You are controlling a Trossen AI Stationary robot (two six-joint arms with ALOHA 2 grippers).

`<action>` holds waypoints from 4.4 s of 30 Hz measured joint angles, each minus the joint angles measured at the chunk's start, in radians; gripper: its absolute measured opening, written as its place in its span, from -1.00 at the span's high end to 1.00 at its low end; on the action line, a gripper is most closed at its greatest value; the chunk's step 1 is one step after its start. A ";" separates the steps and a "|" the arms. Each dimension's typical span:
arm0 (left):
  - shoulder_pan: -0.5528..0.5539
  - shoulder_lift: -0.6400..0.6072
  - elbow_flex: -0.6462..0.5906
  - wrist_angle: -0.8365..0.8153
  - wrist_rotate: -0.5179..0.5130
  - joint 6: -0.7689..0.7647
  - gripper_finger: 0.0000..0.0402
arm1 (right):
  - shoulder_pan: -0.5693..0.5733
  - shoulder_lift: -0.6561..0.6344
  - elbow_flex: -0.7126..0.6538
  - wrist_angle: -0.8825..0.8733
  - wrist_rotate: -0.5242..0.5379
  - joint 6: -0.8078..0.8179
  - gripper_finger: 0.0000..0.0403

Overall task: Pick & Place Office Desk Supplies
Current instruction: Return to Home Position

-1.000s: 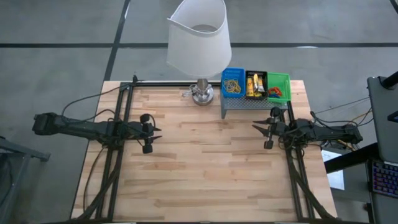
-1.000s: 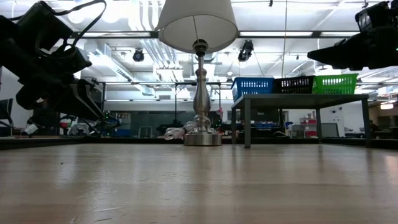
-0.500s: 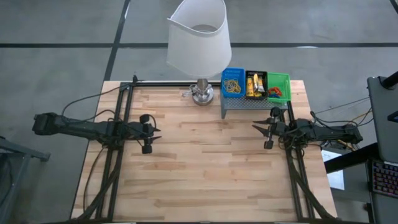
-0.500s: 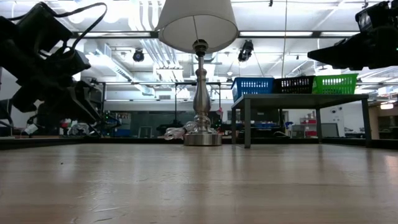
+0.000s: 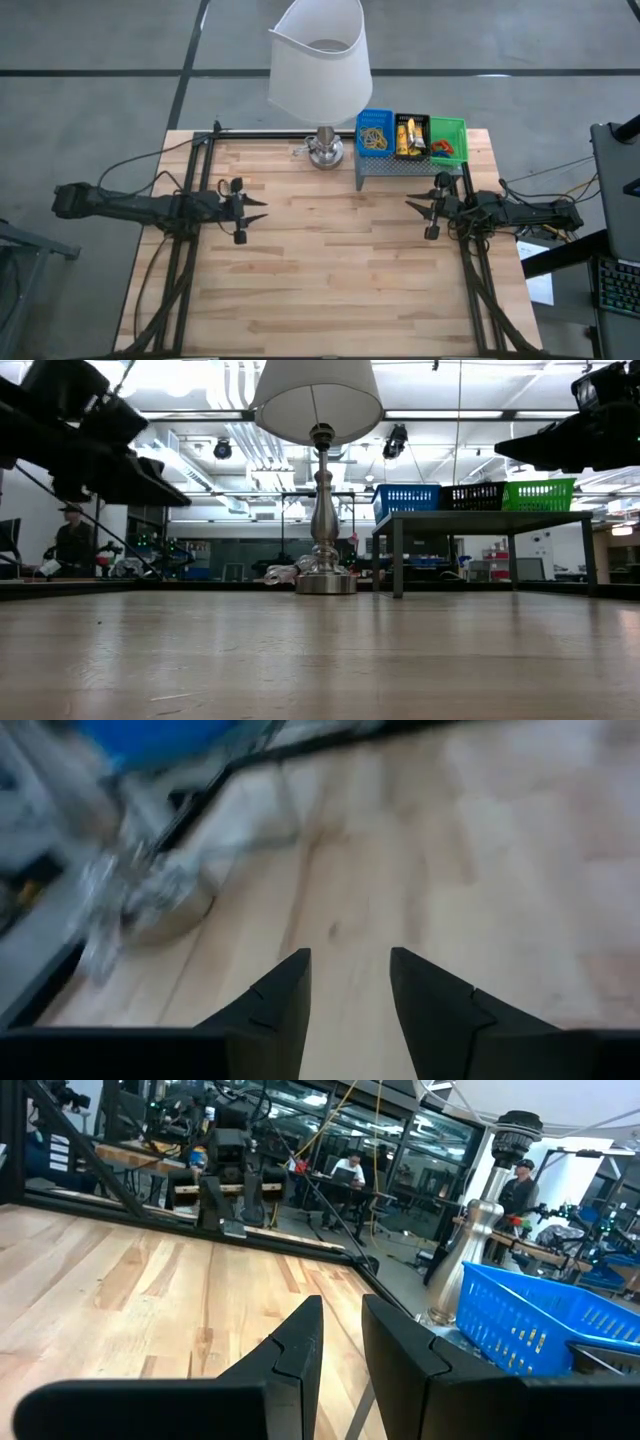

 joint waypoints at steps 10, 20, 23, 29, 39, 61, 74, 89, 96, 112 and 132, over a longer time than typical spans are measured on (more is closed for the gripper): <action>0.015 -0.289 -0.147 0.071 0.154 0.022 0.29 | 0.000 -0.001 0.001 -0.002 0.002 0.000 0.65; 0.020 -0.486 -0.148 -0.062 0.212 0.067 0.29 | 0.000 -0.001 0.001 -0.005 0.001 0.000 0.65; 0.020 -0.487 -0.148 -0.063 0.211 0.069 0.29 | 0.000 -0.001 0.001 -0.004 0.001 0.000 0.65; 0.020 -0.454 -0.146 -0.066 0.216 -0.044 0.29 | 0.000 -0.001 0.001 -0.004 0.000 0.000 0.65; 0.015 -0.515 -0.148 -0.009 0.577 -0.136 0.29 | 0.000 -0.001 0.001 -0.004 0.000 0.000 0.65; 0.015 -0.514 -0.149 -0.026 0.406 -0.259 0.29 | 0.000 -0.001 0.001 -0.004 0.000 0.000 0.65; 0.015 -0.514 -0.150 -0.026 0.404 -0.260 0.29 | 0.000 0.000 0.000 -0.004 0.000 0.000 0.65; 0.015 -0.514 -0.150 -0.026 0.404 -0.262 0.29 | 0.000 -0.001 0.000 -0.004 0.000 0.000 0.65; 0.015 -0.514 -0.150 -0.026 0.405 -0.262 0.29 | 0.000 -0.001 0.000 -0.004 0.000 0.000 0.65; 0.015 -0.514 -0.150 -0.026 0.405 -0.262 0.29 | 0.000 -0.001 0.000 -0.004 0.000 0.000 0.65; 0.015 -0.514 -0.150 -0.027 0.405 -0.262 0.29 | 0.000 0.000 0.000 -0.004 0.000 0.000 0.65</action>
